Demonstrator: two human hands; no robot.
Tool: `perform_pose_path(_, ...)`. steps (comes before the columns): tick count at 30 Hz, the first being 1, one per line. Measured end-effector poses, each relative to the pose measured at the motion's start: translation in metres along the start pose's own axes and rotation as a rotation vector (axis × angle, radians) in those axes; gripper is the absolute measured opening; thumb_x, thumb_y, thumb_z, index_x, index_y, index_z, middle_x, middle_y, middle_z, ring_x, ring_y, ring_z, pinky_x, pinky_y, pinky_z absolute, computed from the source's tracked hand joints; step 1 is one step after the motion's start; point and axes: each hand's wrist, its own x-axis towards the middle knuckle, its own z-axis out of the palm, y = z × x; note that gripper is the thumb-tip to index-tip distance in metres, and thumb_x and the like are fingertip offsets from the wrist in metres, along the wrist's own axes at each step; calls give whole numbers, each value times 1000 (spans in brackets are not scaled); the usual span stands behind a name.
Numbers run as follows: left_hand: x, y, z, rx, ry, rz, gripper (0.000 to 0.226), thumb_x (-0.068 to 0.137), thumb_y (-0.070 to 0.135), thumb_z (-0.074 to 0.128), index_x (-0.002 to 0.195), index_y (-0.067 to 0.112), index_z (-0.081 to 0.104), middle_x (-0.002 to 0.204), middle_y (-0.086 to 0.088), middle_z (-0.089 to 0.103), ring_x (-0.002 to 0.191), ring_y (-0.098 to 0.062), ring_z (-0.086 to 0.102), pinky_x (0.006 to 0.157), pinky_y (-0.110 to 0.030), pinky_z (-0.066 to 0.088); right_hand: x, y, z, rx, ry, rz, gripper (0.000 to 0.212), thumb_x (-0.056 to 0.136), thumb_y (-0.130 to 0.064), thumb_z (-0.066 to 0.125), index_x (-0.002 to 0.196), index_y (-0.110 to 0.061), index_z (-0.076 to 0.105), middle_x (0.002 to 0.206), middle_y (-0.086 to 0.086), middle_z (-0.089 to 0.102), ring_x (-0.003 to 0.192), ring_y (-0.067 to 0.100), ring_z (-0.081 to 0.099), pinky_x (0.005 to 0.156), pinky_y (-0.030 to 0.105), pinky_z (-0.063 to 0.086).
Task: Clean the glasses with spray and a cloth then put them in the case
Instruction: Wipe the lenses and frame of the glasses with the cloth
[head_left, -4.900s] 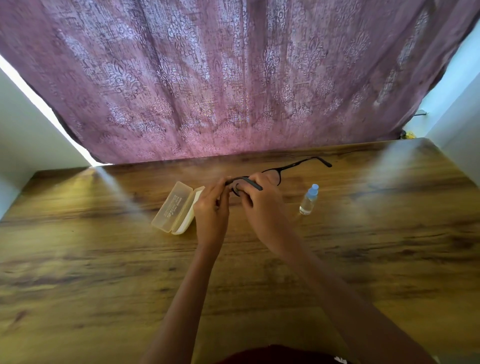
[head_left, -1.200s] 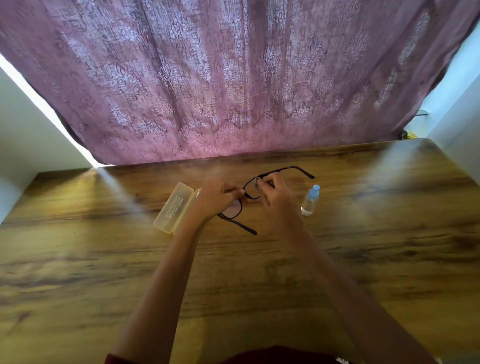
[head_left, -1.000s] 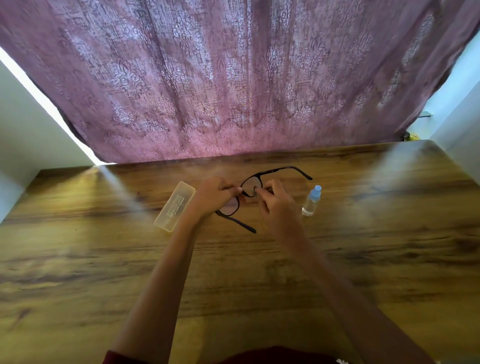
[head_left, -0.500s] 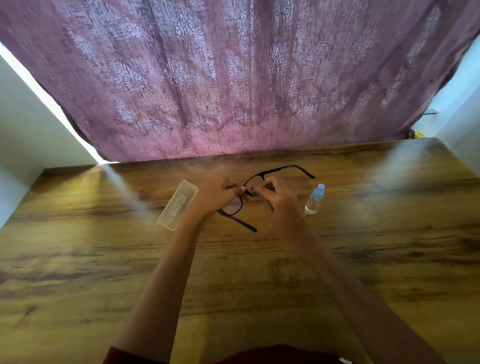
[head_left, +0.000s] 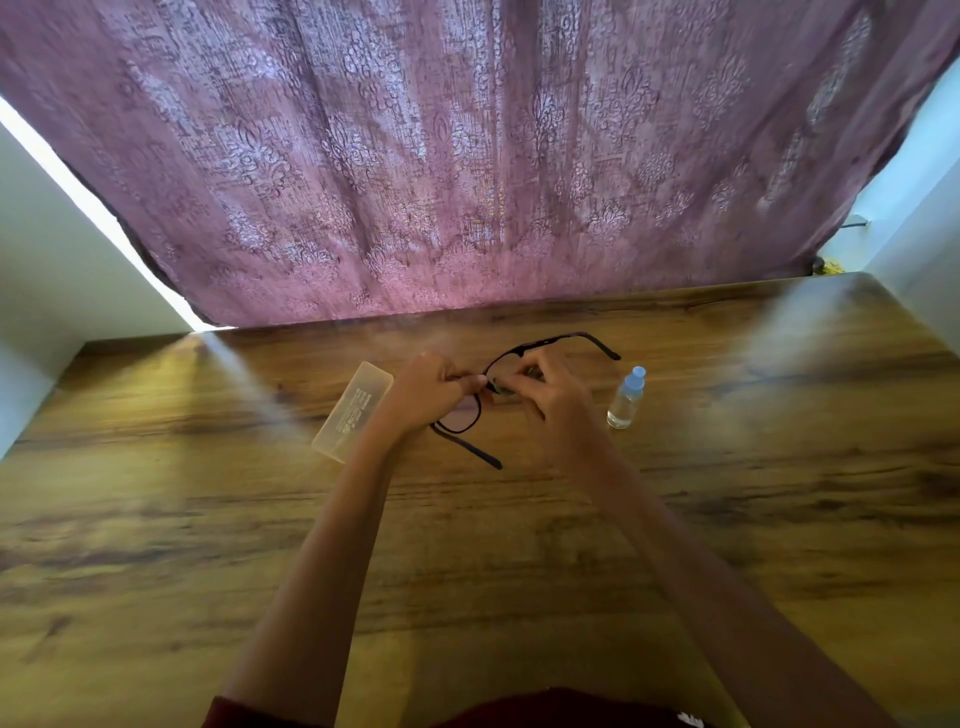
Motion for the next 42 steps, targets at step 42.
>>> perform_pose_path(42,1,1,2,-72,45,22,17,92,18,60,97,11,75,93,-30,69,93,-41,64,91,-54,48,0,-14,9,-61,24,143,27,82,5,55,106,-1,68,97,14,57,87,24,55,71,26,48)
